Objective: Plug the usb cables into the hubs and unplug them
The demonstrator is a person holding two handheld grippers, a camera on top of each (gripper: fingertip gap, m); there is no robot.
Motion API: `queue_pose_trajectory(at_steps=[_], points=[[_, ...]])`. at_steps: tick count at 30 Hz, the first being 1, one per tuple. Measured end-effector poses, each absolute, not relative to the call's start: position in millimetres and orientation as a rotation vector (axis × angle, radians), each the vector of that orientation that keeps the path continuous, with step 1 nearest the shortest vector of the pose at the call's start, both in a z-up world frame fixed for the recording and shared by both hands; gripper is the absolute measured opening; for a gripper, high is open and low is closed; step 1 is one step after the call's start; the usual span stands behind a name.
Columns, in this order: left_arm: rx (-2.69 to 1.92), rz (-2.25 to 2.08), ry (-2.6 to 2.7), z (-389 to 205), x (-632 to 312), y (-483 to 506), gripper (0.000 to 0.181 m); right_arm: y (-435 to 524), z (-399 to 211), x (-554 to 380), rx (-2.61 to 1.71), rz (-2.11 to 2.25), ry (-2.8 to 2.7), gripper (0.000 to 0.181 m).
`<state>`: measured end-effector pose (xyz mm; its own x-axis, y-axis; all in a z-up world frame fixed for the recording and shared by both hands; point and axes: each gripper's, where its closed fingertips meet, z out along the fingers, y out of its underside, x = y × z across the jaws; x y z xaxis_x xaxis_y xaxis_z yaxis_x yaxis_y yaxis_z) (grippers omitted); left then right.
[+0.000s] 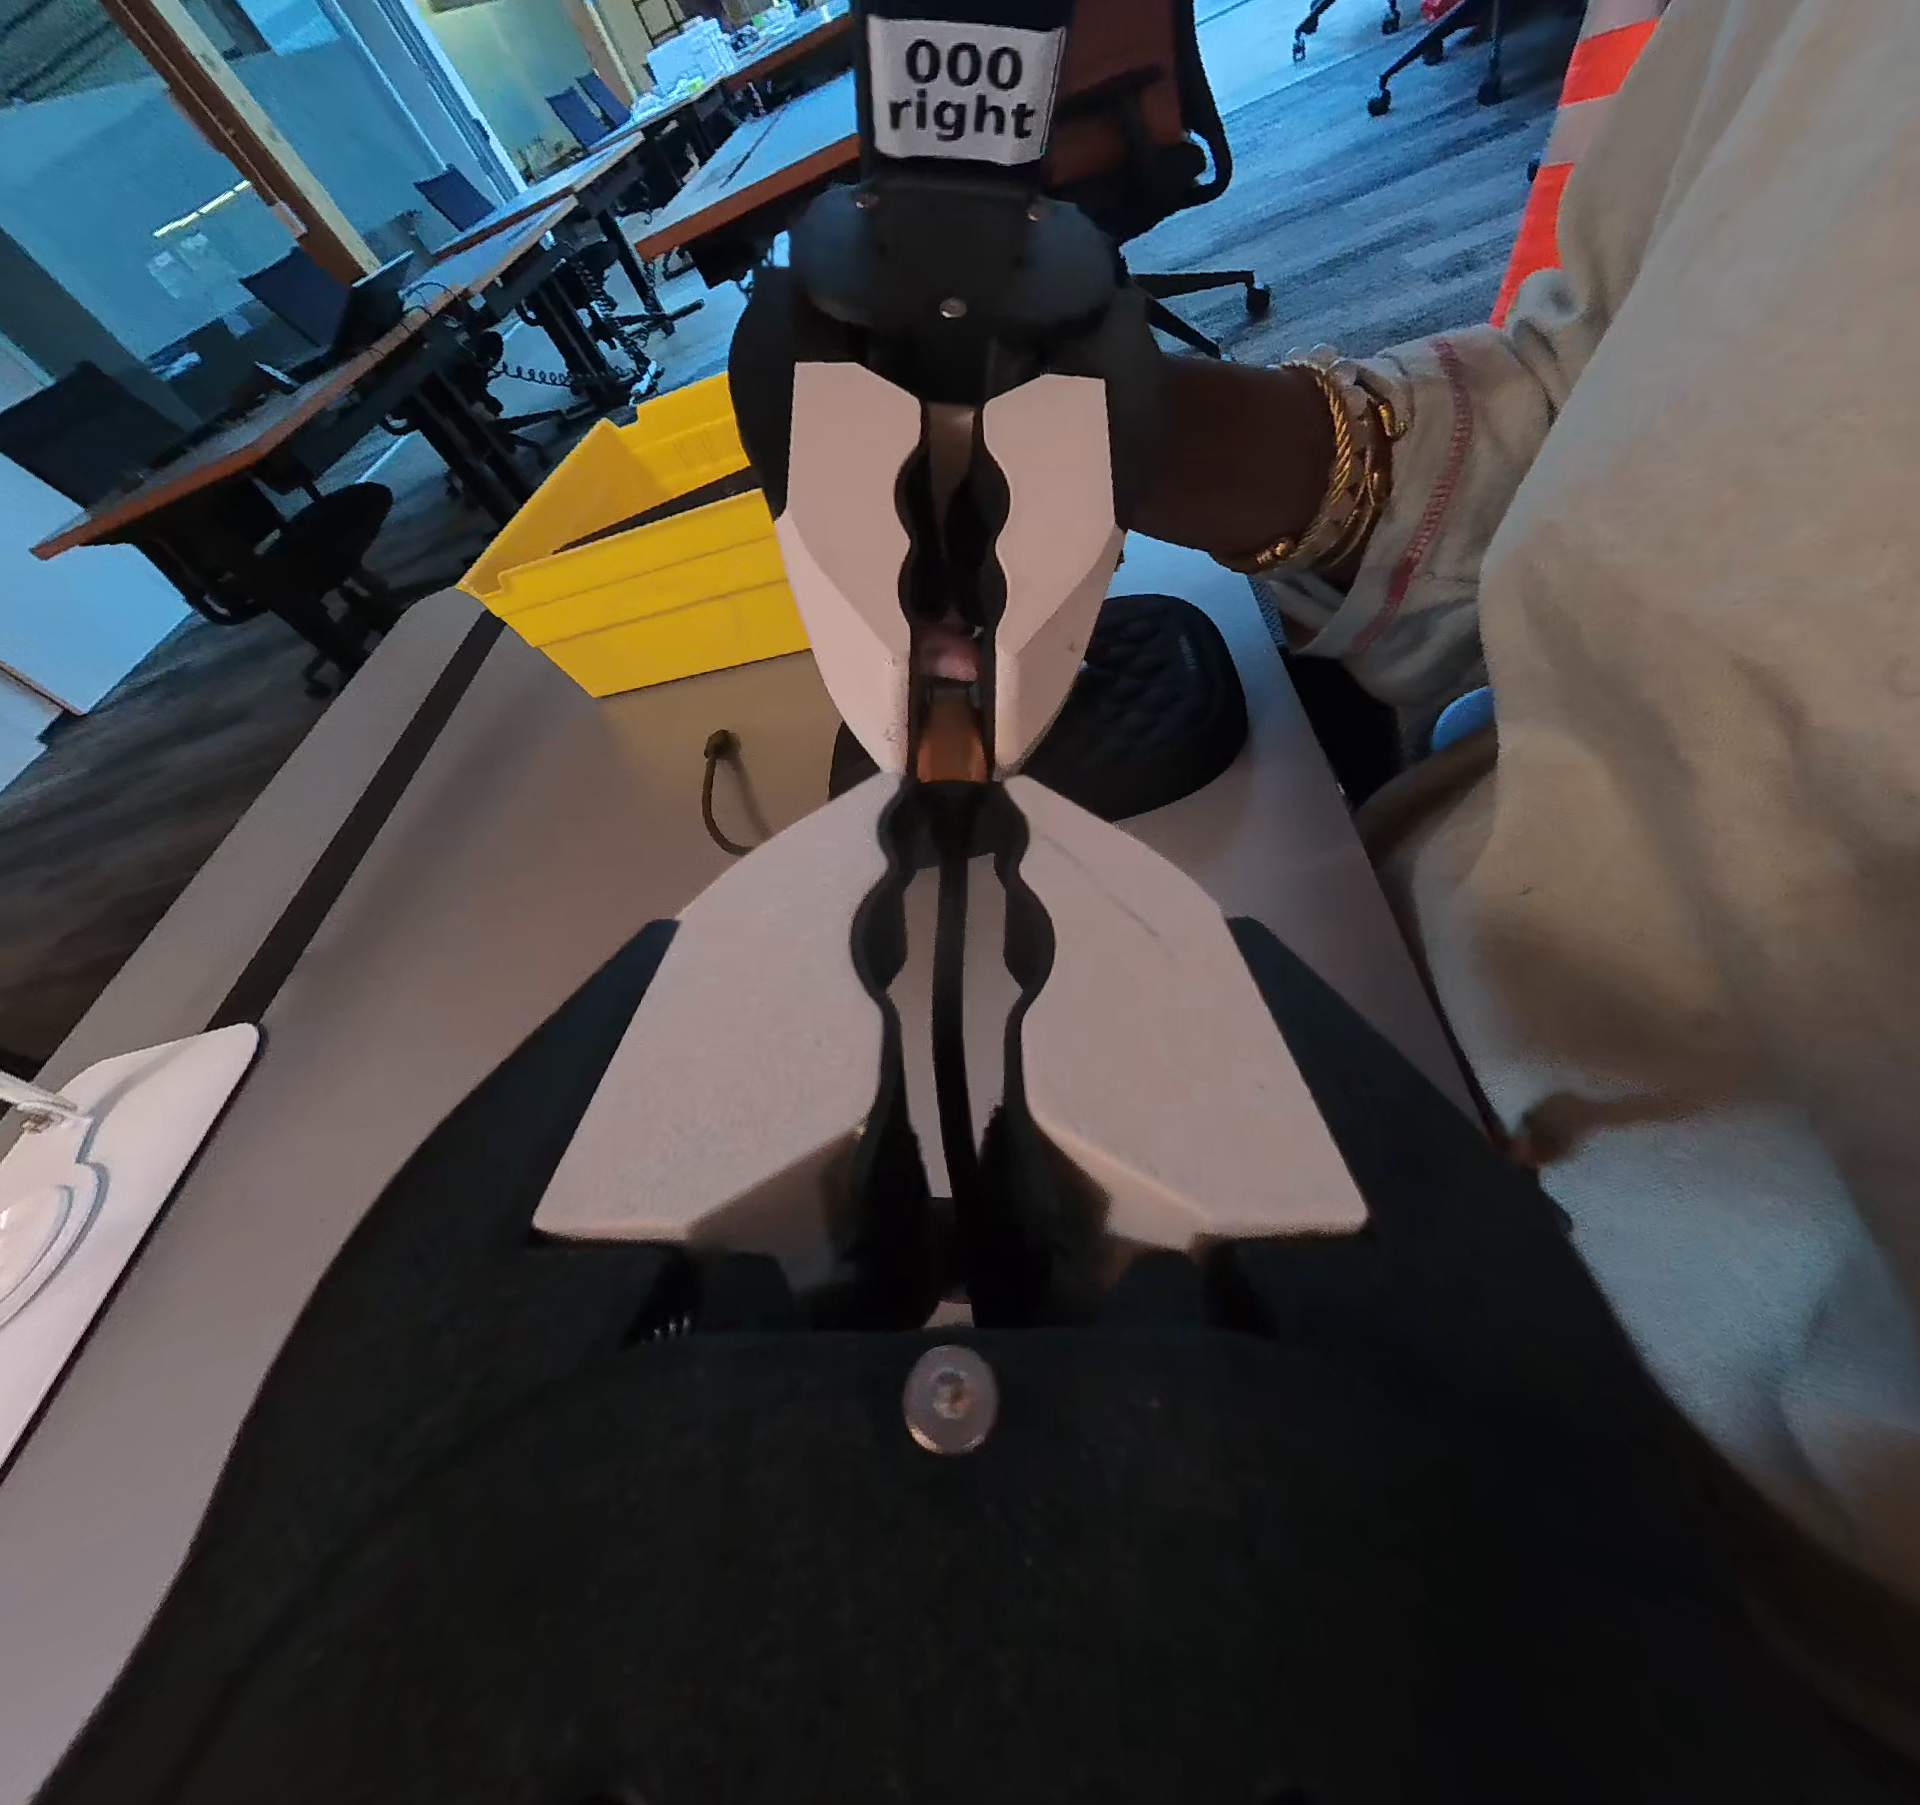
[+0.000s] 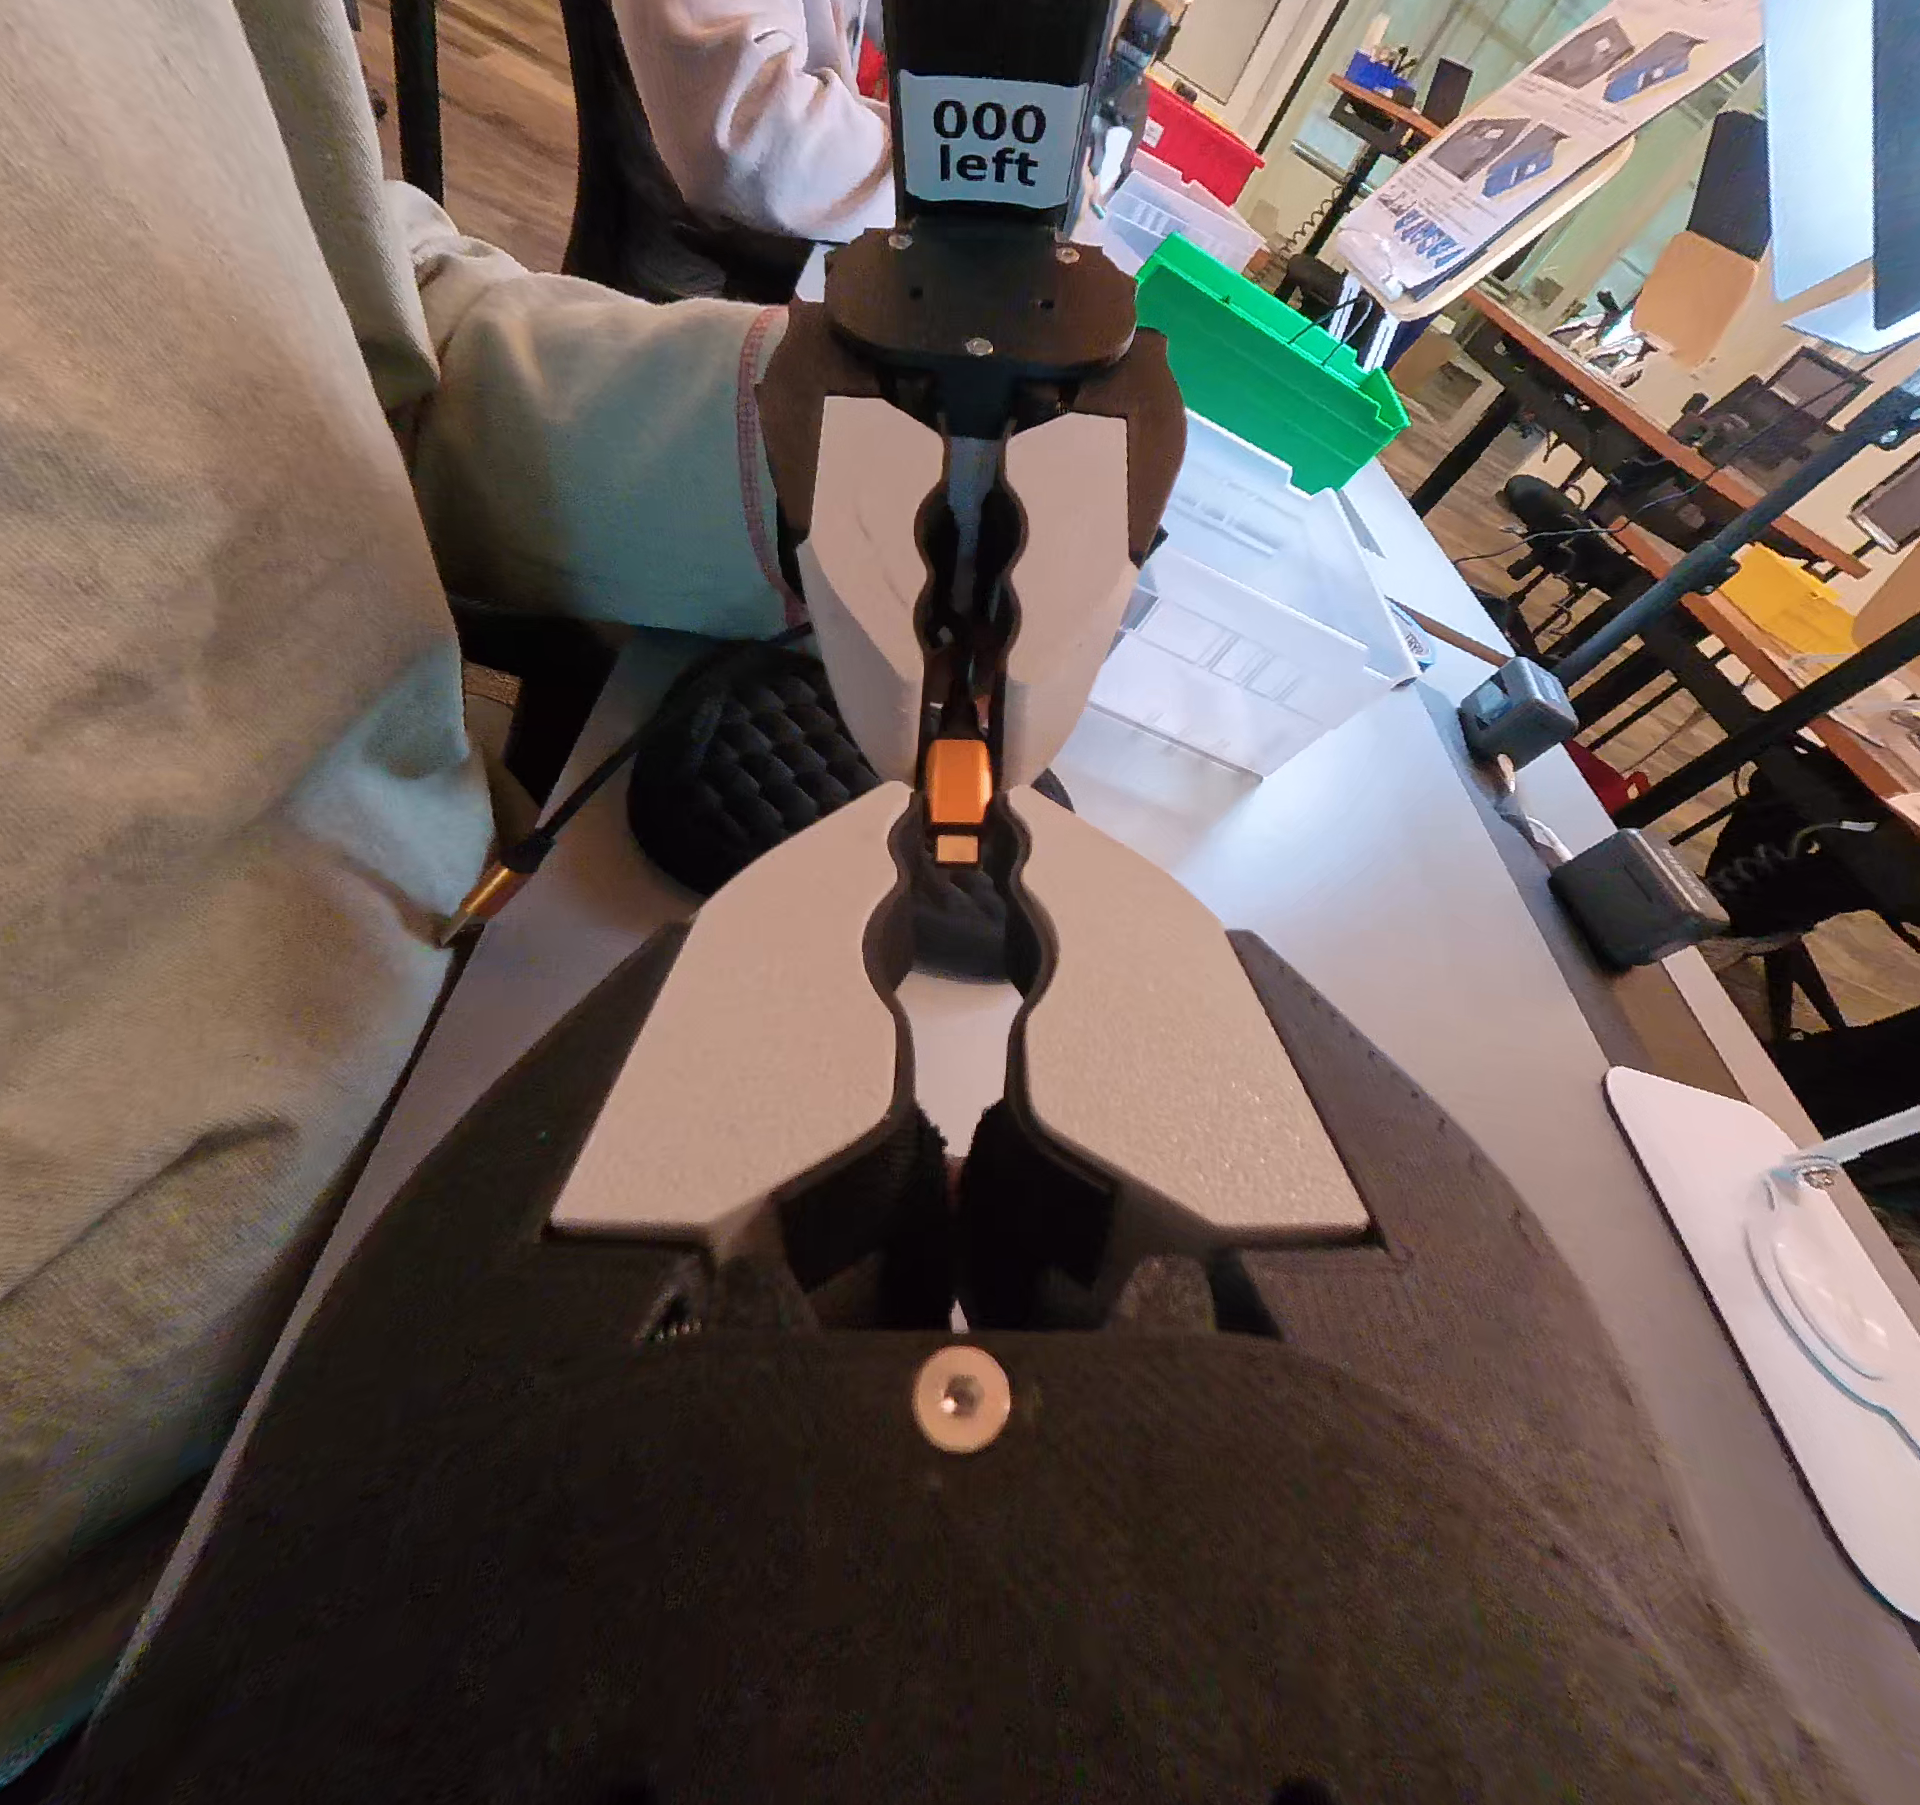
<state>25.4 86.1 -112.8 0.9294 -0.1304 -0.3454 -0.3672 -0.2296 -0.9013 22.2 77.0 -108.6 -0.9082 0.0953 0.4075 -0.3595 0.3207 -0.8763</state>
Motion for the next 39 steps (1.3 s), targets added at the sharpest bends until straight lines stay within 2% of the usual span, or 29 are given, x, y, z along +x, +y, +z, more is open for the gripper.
queue_pose_trajectory(at_steps=[19, 20, 21, 25, 28, 32, 34, 39], points=[[-1.781, 0.207, 0.309, -112.1, 23.3, 85.4, 0.012, 79.0, -110.3, 20.0, 0.177, 1.672, -2.229, 0.012], [-1.787, 0.215, 0.292, -111.2, 22.2, 86.7, 0.012, 84.3, -108.0, 18.1, 0.157, 1.638, -2.219, 0.014], [-1.792, 0.24, 0.277, -110.4, 19.6, 87.0, 0.012, 95.4, -103.4, 13.6, 0.106, 1.588, -2.196, 0.026], [-1.826, 0.3, 0.206, -113.5, 8.4, 82.1, 0.012, 179.0, -90.3, 6.9, -0.292, 1.408, -2.118, 0.05], [-1.821, 0.336, 0.16, -116.8, 0.1, 80.7, 0.012, 242.6, -130.5, 16.6, -0.634, 1.15, -2.196, 0.058], [-1.813, 0.347, 0.102, -119.4, -8.2, 84.1, 0.012, 263.7, -185.7, 30.3, -0.817, 0.964, -2.434, 0.071], [-1.832, 0.371, 0.083, -122.9, -11.5, 84.6, 0.012, 256.1, -197.7, 28.1, -0.736, 0.906, -2.534, 0.07], [-1.827, 0.38, 0.045, -127.2, -14.0, 82.9, 0.012, 241.2, -187.9, 19.0, -0.115, 0.639, -2.627, 0.061]])
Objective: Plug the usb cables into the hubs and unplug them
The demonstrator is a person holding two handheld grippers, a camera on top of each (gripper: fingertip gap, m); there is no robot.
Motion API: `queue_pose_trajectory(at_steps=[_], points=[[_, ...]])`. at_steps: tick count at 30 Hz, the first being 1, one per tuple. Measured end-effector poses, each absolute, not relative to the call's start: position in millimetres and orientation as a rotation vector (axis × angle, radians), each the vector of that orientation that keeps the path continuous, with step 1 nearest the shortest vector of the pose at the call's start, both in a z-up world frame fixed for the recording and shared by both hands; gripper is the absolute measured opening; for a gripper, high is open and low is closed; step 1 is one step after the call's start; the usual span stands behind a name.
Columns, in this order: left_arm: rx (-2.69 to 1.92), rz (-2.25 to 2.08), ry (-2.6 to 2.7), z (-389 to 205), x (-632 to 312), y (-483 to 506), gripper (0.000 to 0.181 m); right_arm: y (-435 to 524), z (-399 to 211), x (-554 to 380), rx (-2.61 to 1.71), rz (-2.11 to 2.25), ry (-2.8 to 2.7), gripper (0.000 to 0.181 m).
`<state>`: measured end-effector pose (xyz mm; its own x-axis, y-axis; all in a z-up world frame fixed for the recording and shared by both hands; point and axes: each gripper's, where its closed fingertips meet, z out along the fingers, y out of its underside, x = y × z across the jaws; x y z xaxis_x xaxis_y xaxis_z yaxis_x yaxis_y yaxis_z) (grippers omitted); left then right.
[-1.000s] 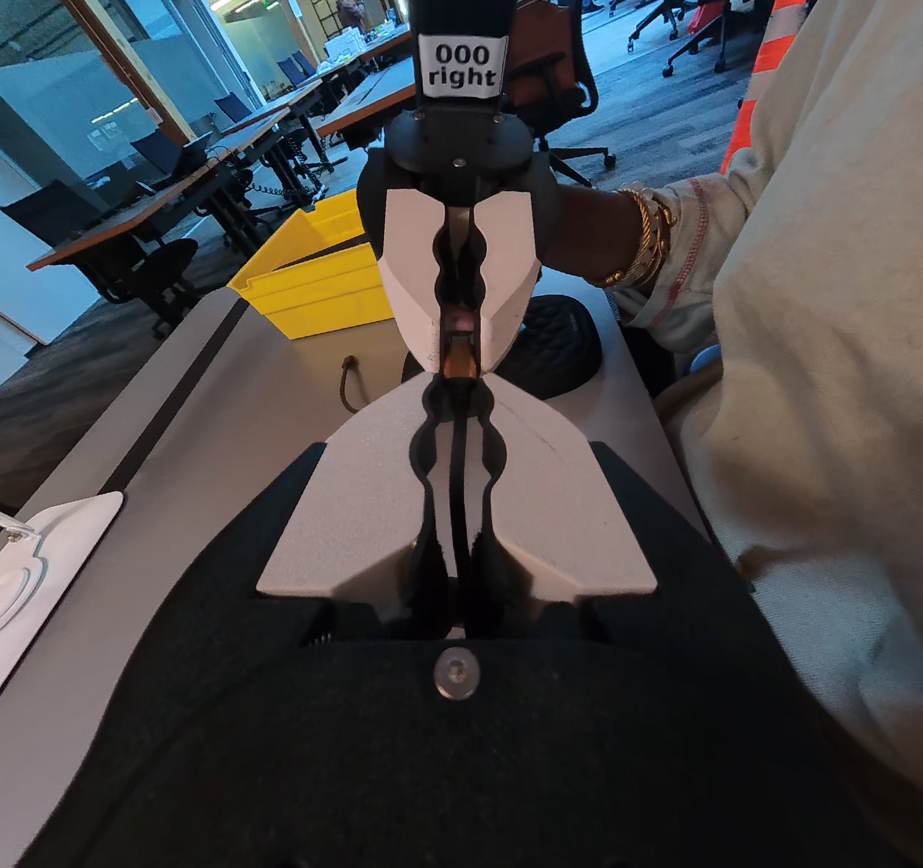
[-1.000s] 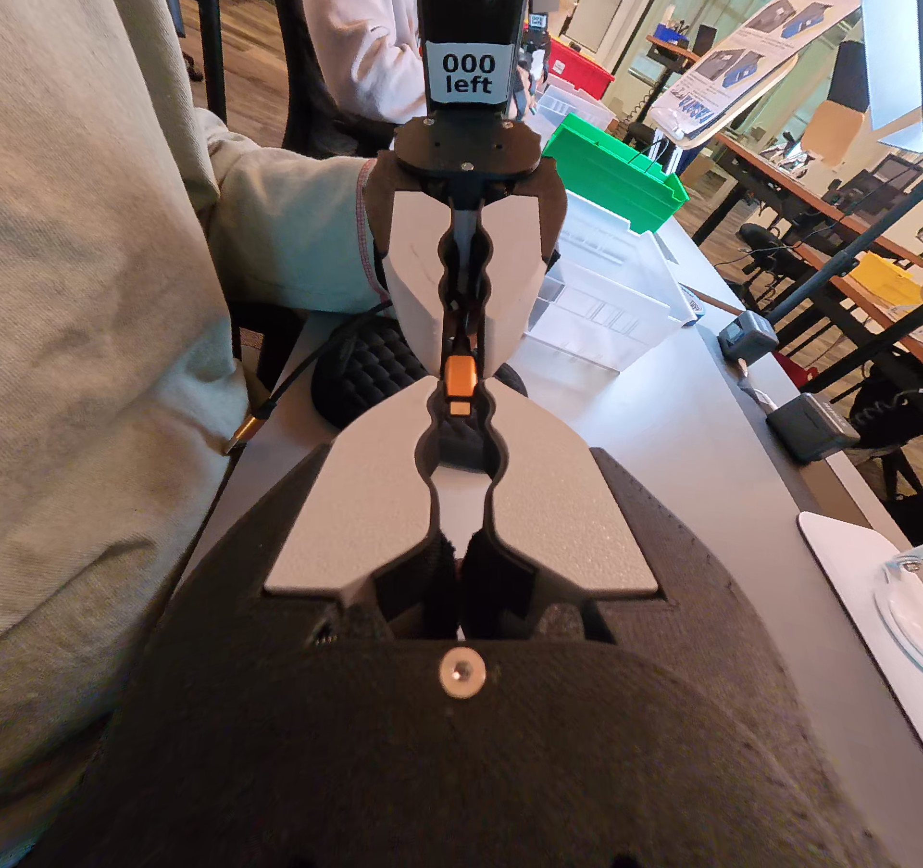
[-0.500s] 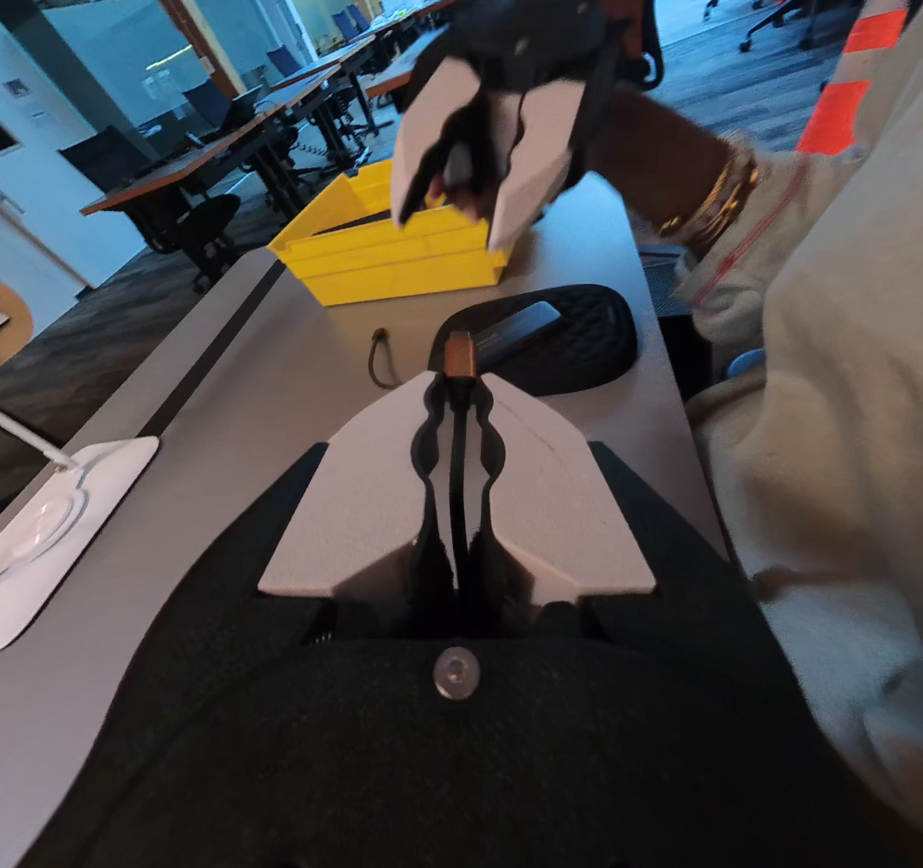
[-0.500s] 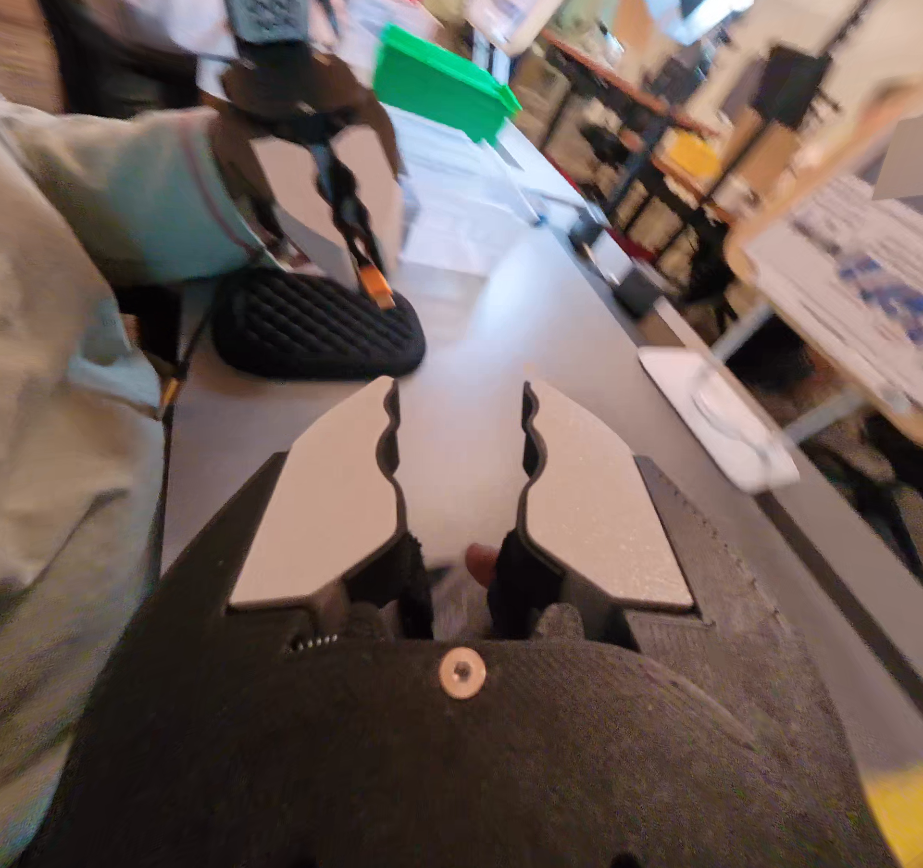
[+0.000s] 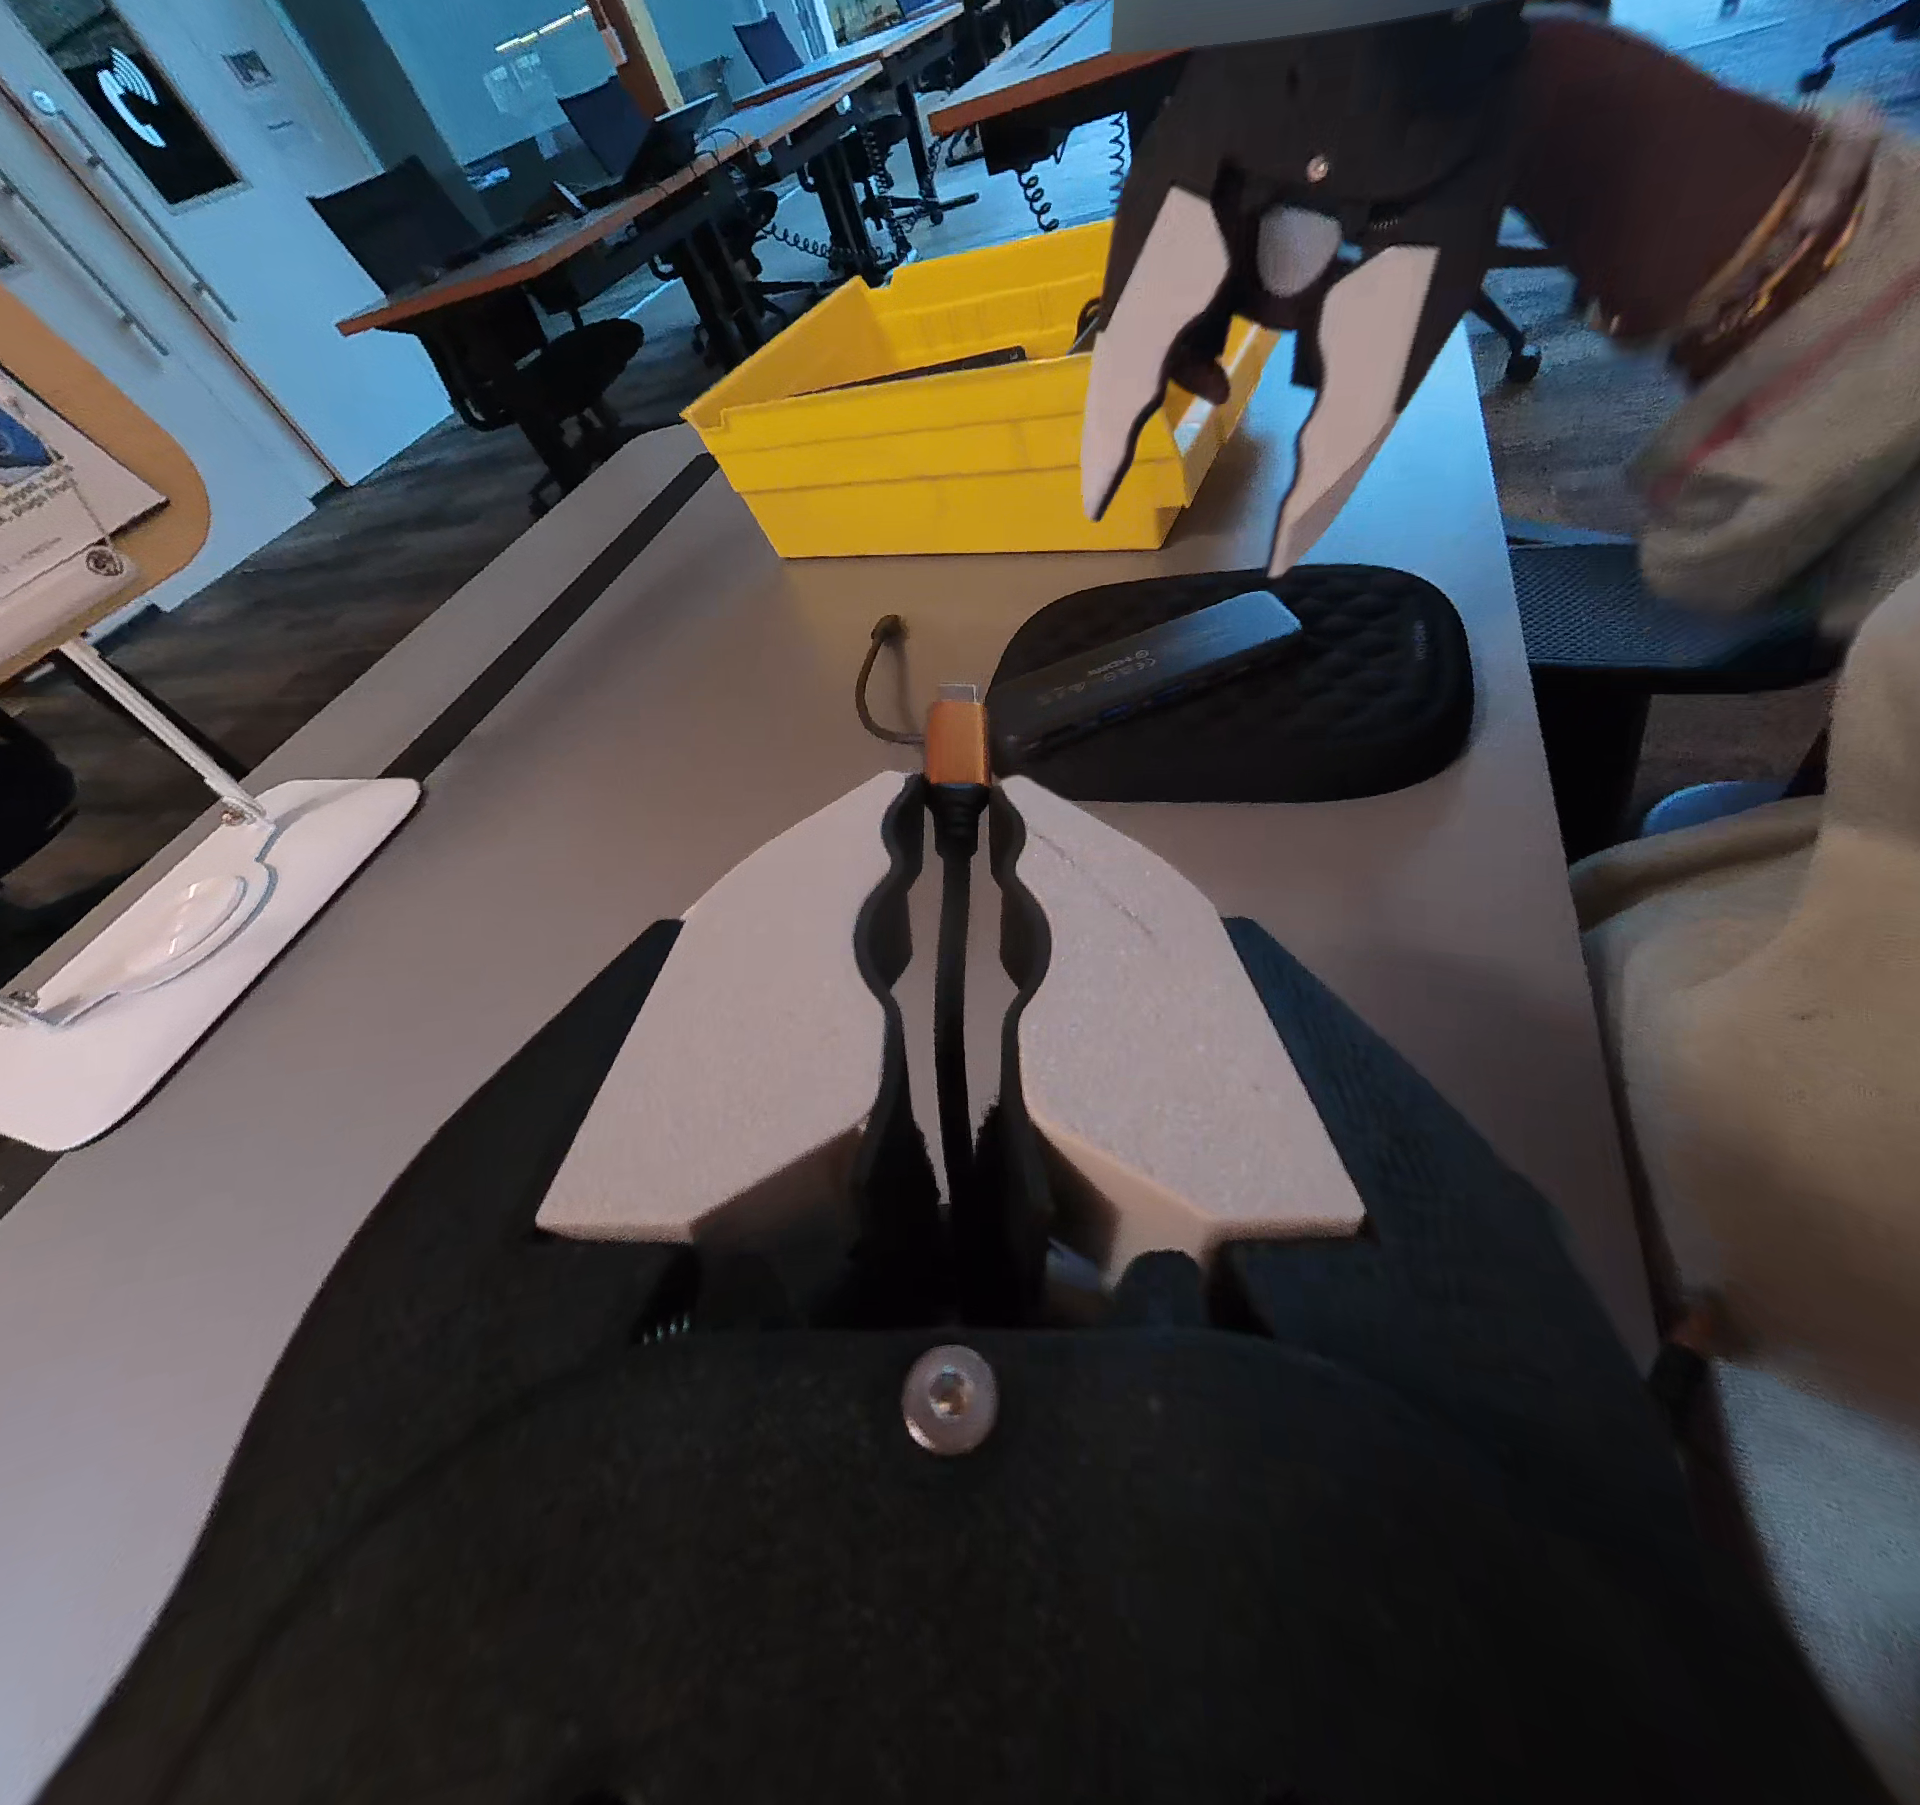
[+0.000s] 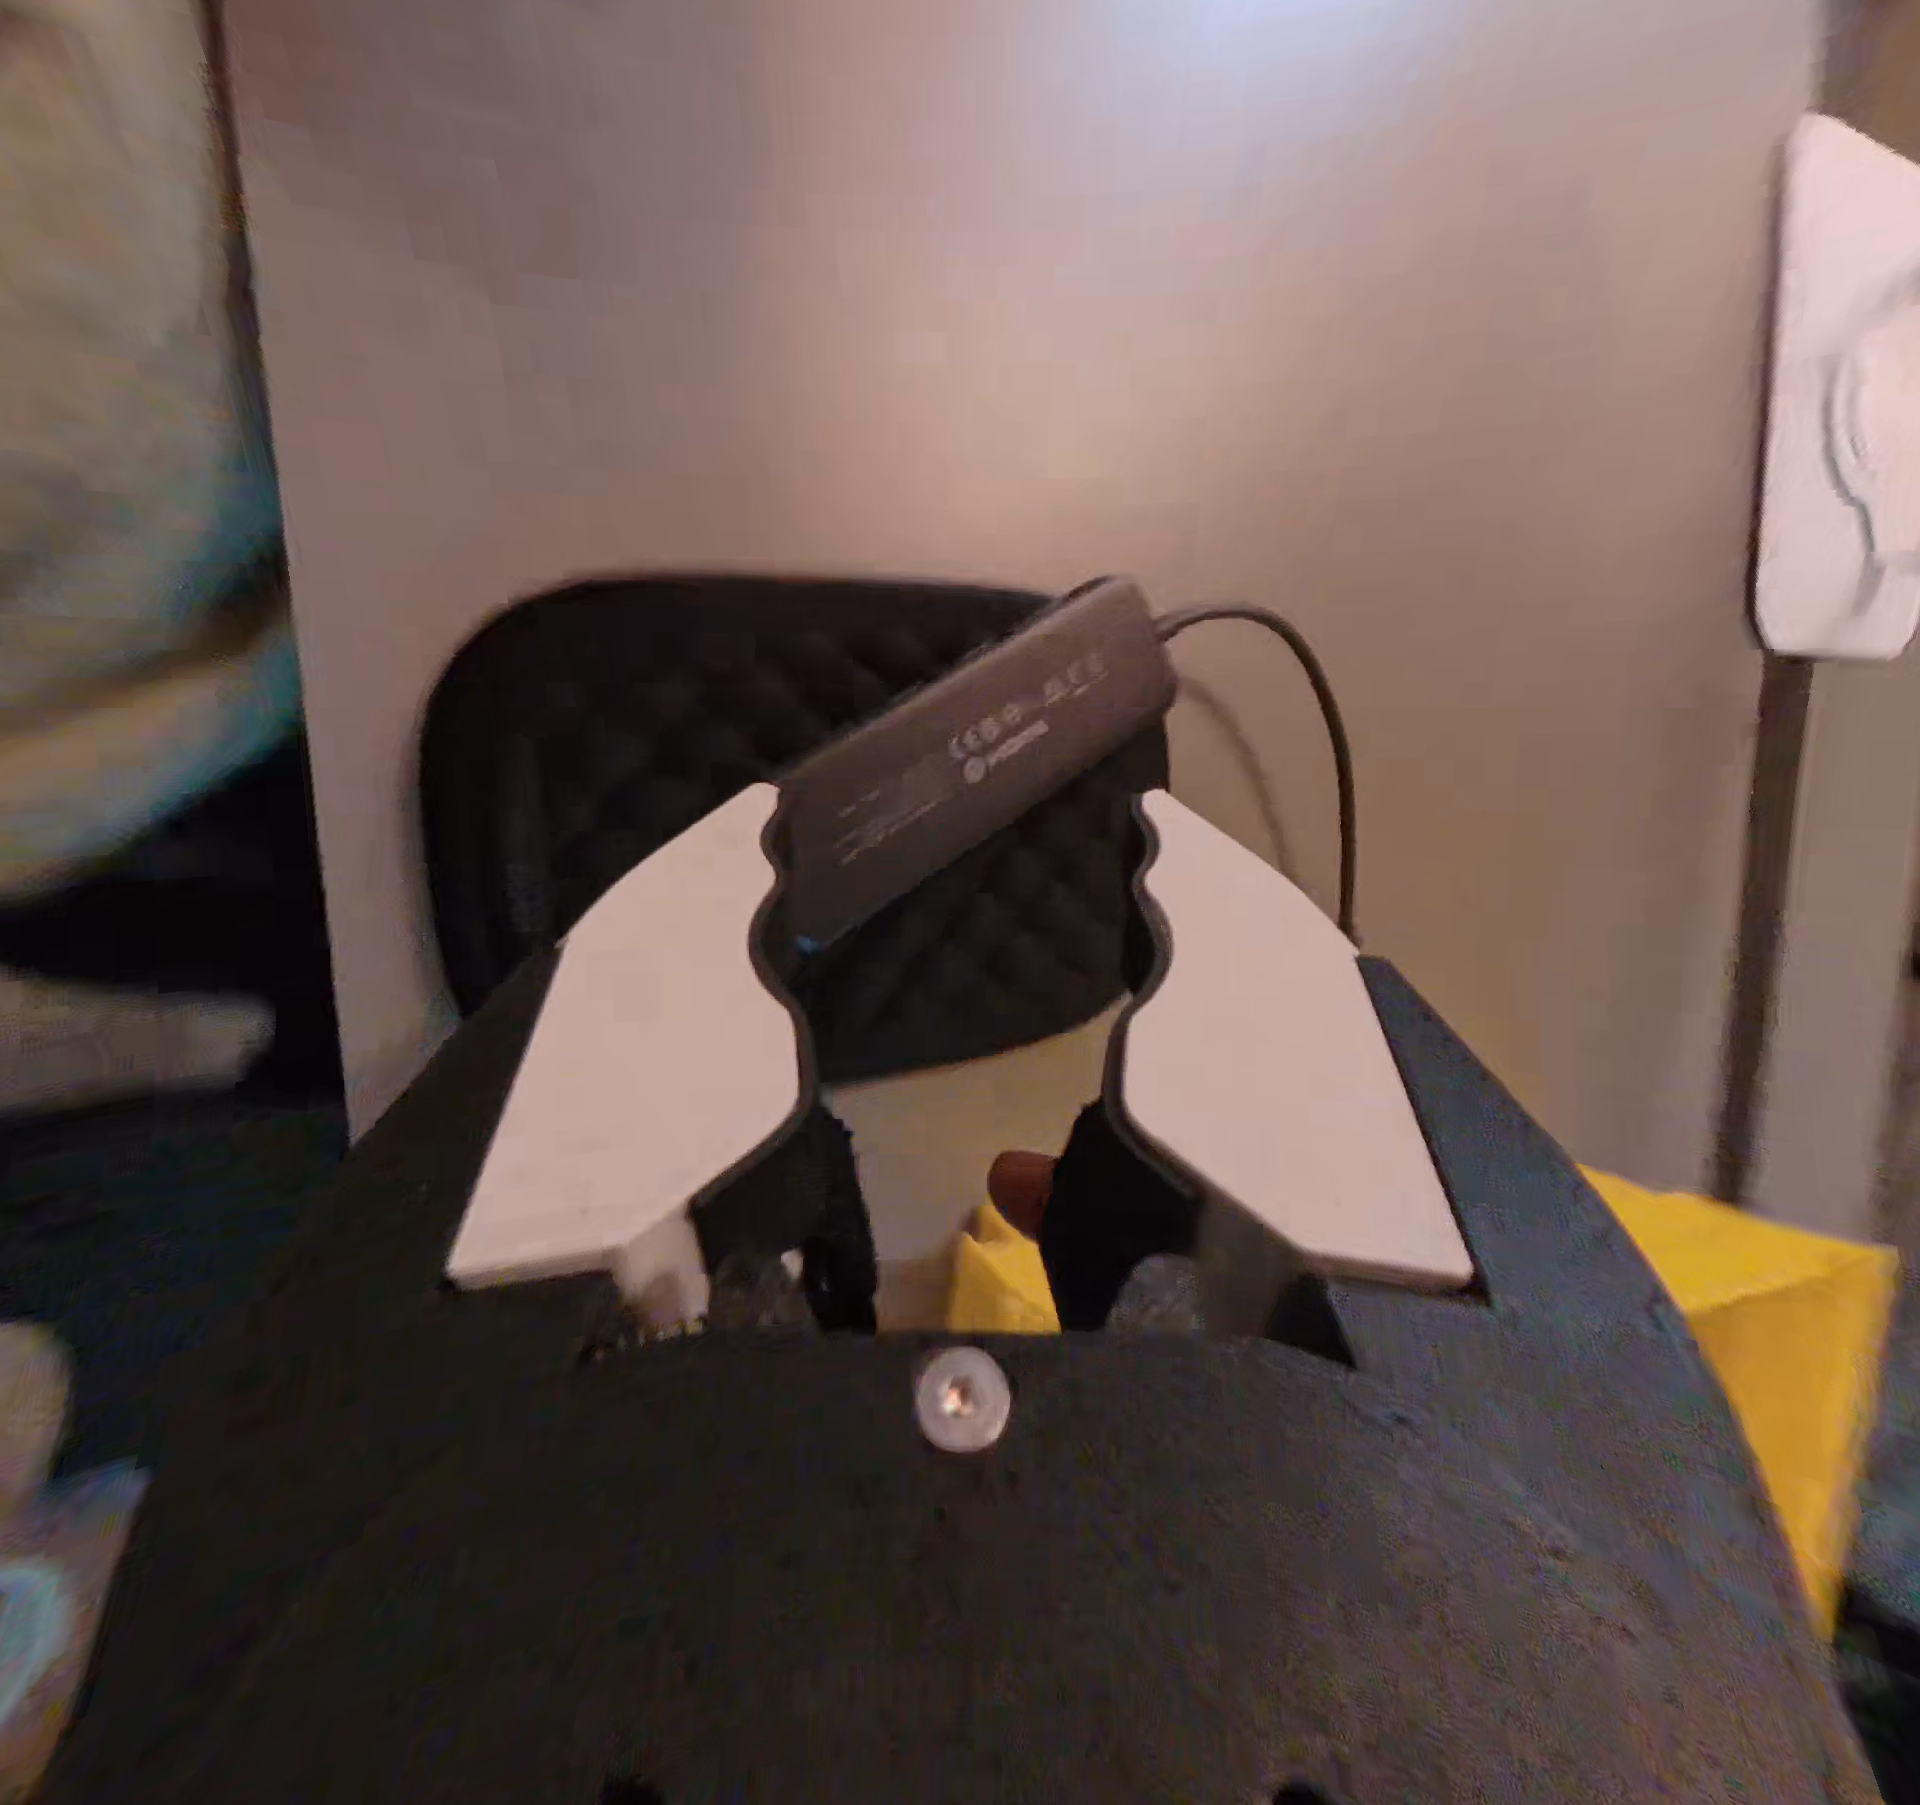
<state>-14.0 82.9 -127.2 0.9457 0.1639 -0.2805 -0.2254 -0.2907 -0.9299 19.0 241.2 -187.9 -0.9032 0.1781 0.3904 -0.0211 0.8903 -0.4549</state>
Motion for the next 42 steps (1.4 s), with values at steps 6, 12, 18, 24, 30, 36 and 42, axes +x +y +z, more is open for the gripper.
queue_pose_trajectory(at_steps=[6, 12, 18, 24, 30, 36, 42], points=[[-1.807, 0.391, 0.027, -133.3, -17.1, 83.7, 0.012, 260.7, -222.8, 45.3, 0.443, 0.217, -2.498, 0.066], [-1.823, 0.388, 0.045, -137.7, -13.8, 88.4, 0.012, 253.4, -226.1, 40.1, 0.48, 0.384, -2.139, 0.038], [-1.83, 0.365, 0.041, -142.8, -11.5, 91.6, 0.012, 248.5, -228.2, 26.9, 0.369, 0.513, -2.031, 0.034], [-1.849, 0.348, 0.051, -149.0, -10.2, 97.4, 0.012, 239.5, -229.3, 11.9, 0.36, 0.483, -1.986, 0.014], [-1.857, 0.352, 0.053, -150.7, -10.9, 97.5, 0.012, 244.7, -204.3, 31.3, 0.398, 0.479, -2.04, 0.012], [-1.84, 0.349, 0.058, -148.9, -11.4, 100.3, 0.012, 263.9, -128.3, 52.6, 0.306, 0.558, -2.272, 0.011], [-1.826, 0.363, 0.076, -144.0, -8.3, 100.3, 0.012, 262.7, -84.9, 59.4, 0.262, 0.676, -2.696, 0.011]])
